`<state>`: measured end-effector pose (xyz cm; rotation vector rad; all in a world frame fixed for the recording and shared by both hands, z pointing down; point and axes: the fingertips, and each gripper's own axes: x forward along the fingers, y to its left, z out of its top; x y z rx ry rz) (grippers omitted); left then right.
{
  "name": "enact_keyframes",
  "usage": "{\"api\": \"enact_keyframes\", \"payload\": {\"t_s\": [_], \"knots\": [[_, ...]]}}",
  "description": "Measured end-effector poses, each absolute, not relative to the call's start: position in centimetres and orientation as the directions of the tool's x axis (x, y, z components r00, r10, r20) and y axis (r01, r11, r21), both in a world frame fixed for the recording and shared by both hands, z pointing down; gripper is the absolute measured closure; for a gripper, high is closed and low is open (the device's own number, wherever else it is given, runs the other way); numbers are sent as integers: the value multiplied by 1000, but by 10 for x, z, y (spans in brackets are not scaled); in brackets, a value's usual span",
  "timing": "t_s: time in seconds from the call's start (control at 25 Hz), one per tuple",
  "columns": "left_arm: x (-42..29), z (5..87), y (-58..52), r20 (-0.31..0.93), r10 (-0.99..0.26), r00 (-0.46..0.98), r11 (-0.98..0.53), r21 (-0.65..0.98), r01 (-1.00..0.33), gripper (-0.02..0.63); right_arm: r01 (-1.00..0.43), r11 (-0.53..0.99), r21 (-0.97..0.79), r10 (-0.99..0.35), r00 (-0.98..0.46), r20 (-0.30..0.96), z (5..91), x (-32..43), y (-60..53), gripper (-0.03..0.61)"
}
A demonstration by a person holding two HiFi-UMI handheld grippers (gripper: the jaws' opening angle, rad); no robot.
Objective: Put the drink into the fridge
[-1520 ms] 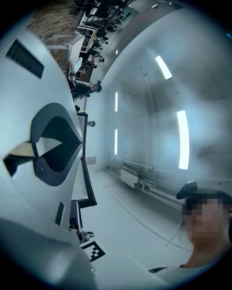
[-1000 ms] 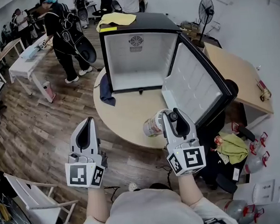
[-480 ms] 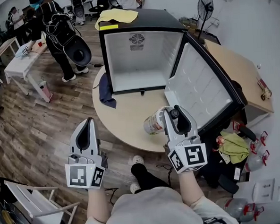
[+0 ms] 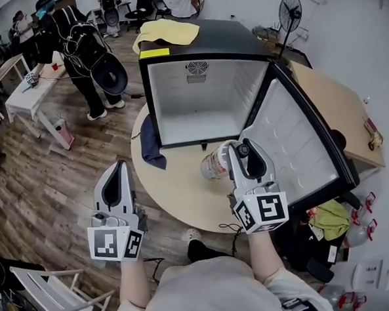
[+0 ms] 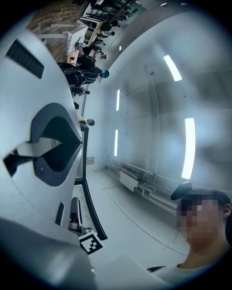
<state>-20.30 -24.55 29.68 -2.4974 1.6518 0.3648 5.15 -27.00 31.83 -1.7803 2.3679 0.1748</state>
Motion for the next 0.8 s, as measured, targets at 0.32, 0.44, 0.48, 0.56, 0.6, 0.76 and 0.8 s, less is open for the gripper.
{"api": "enact_keyframes", "payload": {"t_s": [0.32, 0.44, 0.48, 0.56, 0.6, 0.76, 0.8], "knots": [[-211, 294, -298, -260, -901, 348, -368, 29, -930, 606, -947, 322, 3, -930, -316, -189, 309, 40, -352, 420], [-217, 295, -312, -254, -909, 330, -349, 31, -937, 606, -939, 344, 7, -923, -339, -181, 309, 33, -382, 420], [-219, 296, -317, -251, -912, 324, -342, 32, -939, 606, -937, 350, 6, -922, -346, -177, 310, 31, -393, 420], [-223, 299, -325, -243, -919, 311, -329, 36, -944, 606, -933, 359, 2, -920, -355, -166, 314, 28, -412, 420], [-224, 301, -328, -238, -922, 305, -323, 39, -946, 606, -932, 362, 0, -921, -357, -159, 316, 27, -422, 420], [-232, 309, -339, -219, -936, 276, -294, 53, -954, 606, -931, 364, 3, -924, -362, -125, 330, 24, -457, 420], [-233, 311, -341, -213, -939, 268, -286, 55, -957, 606, -931, 364, 5, -925, -362, -116, 334, 24, -465, 420]]}}
